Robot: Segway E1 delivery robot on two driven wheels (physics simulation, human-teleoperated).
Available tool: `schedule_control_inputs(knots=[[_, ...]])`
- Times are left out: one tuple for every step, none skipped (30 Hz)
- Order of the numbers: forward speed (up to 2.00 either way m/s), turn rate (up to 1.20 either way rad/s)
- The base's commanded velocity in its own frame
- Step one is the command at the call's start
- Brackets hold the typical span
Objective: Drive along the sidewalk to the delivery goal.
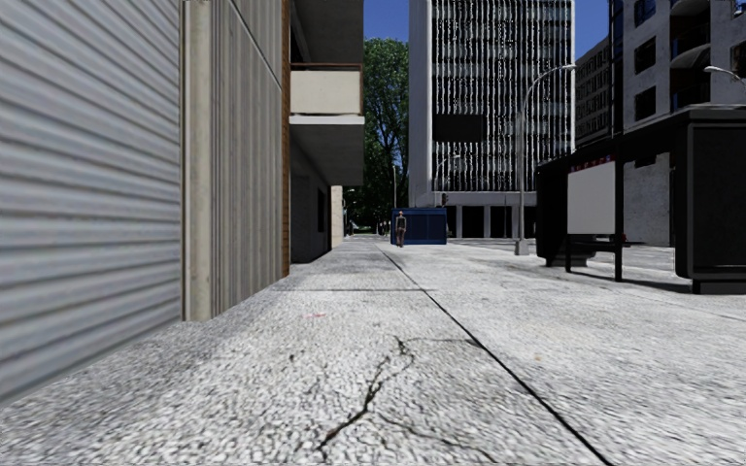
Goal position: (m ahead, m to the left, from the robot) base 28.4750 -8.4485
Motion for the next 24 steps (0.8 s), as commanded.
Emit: schedule_control_inputs(knots=[[2.0,0.0],[2.0,0.0],[2.0,0.0],[2.0,0.0],[2.0,0.0],[2.0,0.0],[2.0,0.0],[2.0,0.0],[2.0,0.0],[2.0,0.0],[2.0,0.0],[2.0,0.0],[2.0,0.0],[2.0,0.0],[2.0,0.0],[2.0,0.0],[2.0,0.0],[2.0,0.0],[2.0,0.0],[2.0,0.0],[2.0,0.0],[2.0,0.0],[2.0,0.0],[2.0,0.0]])
